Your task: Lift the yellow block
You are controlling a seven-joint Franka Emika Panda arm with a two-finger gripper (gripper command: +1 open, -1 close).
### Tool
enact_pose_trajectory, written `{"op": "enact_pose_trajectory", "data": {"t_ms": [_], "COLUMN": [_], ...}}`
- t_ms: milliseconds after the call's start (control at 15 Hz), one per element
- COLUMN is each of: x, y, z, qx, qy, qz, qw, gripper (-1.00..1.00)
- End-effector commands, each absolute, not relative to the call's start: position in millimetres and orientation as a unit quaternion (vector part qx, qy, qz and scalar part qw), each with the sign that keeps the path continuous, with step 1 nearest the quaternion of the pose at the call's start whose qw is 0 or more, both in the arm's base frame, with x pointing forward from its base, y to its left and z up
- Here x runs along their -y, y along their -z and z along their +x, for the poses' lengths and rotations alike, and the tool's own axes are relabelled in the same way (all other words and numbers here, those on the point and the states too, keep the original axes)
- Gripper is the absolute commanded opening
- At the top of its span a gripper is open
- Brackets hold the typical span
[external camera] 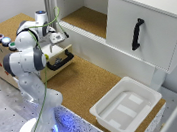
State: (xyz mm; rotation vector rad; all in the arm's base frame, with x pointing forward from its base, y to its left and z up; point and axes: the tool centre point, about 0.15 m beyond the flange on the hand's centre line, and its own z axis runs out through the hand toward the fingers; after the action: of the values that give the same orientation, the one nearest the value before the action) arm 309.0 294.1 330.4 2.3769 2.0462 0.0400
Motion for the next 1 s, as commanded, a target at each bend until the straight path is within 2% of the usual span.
{"op": "enact_pose_trajectory", "data": {"t_ms": [0, 333, 400, 933], "x": [-285, -277, -277, -272], "y": [-314, -309, -308, -306], "z": [294, 291, 290, 290], "qx": [-0.649, -0.639, -0.638, -0.629], "qy": [-0.058, -0.046, -0.043, -0.033], "qz": [0.758, 0.768, 0.769, 0.777], "qw": [0.01, 0.012, 0.012, 0.017], "gripper": [1.0, 1.0, -1.0, -1.0]}}
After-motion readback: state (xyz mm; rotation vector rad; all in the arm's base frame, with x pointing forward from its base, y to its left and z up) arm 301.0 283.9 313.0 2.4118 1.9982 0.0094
